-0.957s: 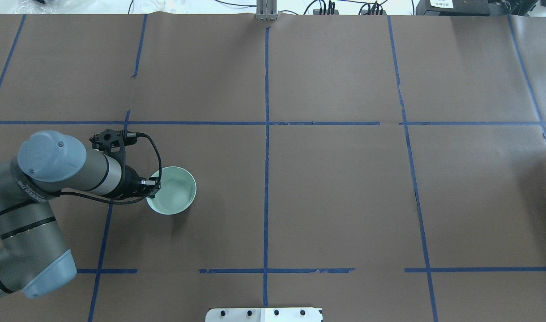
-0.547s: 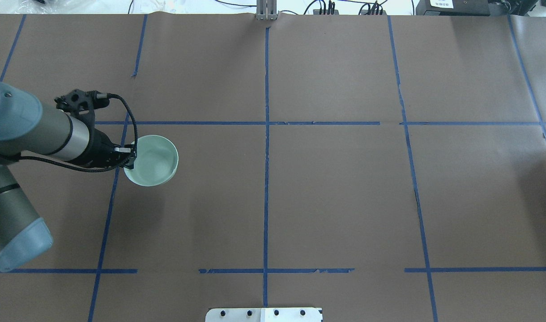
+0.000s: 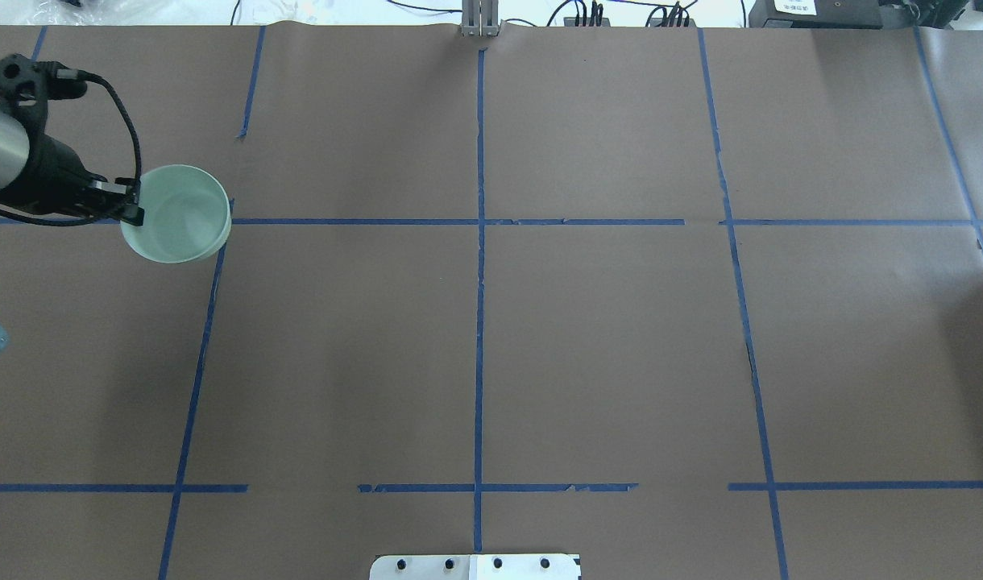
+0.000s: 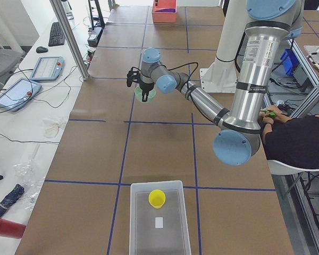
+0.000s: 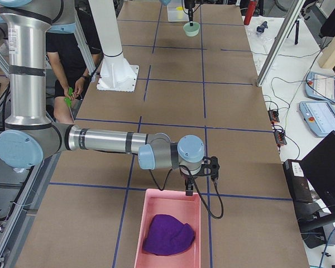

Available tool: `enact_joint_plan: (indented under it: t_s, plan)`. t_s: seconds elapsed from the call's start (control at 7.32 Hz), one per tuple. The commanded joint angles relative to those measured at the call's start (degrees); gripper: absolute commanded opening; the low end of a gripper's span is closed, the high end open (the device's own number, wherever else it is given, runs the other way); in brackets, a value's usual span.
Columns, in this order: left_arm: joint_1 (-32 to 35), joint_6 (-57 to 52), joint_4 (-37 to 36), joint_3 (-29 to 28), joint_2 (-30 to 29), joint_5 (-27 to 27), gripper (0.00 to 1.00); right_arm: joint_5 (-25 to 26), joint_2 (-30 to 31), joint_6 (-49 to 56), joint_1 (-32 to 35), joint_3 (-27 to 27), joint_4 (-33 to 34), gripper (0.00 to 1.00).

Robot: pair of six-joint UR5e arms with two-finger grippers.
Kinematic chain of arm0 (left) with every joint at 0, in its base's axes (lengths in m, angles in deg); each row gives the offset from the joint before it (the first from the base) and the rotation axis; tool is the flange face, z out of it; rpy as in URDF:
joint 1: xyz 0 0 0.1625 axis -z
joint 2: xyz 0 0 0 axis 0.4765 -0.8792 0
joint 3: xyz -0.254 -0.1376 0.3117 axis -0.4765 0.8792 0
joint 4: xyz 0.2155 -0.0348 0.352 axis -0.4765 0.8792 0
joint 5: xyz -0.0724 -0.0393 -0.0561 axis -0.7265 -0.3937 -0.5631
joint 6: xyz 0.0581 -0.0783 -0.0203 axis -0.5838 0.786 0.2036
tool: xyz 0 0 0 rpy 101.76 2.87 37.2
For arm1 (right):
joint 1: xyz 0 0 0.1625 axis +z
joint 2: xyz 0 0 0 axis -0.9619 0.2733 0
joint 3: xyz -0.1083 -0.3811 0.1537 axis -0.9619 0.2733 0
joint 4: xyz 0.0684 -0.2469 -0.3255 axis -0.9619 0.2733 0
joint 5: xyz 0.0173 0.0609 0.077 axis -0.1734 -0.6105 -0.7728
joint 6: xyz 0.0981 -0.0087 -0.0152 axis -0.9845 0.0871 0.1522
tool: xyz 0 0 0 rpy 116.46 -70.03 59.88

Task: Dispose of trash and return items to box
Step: 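Carry the pale green bowl to the clear bin and release it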

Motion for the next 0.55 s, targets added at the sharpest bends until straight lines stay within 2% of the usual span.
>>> enact_joint_plan:
  t_s: [0.0, 0.27, 0.41]
  plan:
    - [8.52, -16.52, -6.93, -0.85, 0.4, -0.4, 0.0, -0.71, 0.93, -0.1, 0.34, -0.33, -0.07, 1.0]
    - [14.94, -30.76, -7.57, -4.18, 4.07, 0.38, 0.0, -0.18, 0.76, -0.1, 0.17, -0.33, -0.51, 1.0]
    - [20.02, -38.84, -7.57, -7.77, 5.22, 1.87, 0.0, -0.18, 0.67, 0.16, 0.17, -0.42, -0.68, 1.0]
